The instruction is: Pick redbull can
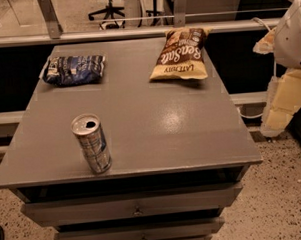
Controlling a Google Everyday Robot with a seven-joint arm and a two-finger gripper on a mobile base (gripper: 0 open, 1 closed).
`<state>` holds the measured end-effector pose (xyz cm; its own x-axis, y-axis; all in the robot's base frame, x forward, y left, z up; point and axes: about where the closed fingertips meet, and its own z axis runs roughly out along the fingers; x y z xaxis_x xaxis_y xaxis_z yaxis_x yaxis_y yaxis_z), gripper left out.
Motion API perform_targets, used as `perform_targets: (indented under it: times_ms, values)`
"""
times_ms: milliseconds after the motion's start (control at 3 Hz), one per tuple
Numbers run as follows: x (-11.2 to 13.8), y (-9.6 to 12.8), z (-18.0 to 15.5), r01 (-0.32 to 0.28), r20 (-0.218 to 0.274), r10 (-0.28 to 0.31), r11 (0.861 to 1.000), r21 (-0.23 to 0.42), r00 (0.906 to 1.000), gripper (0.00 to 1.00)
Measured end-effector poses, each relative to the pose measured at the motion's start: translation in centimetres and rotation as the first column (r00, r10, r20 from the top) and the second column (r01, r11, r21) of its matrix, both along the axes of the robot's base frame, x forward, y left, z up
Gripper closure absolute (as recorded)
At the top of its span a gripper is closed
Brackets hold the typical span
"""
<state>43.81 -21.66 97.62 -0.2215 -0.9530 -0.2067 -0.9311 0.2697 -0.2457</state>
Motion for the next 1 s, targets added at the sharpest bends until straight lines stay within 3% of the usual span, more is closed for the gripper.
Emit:
perform_targets:
  times_ms: [667,1000]
  values:
    - [0.1,0.3,0.0,-0.001,0.007,0.001,1.000,0.013,1.0000,0.00]
    - [0.4,2.6,-1.6,-0.036,0.008,0.036,0.995,0.096,0.9993,0.00]
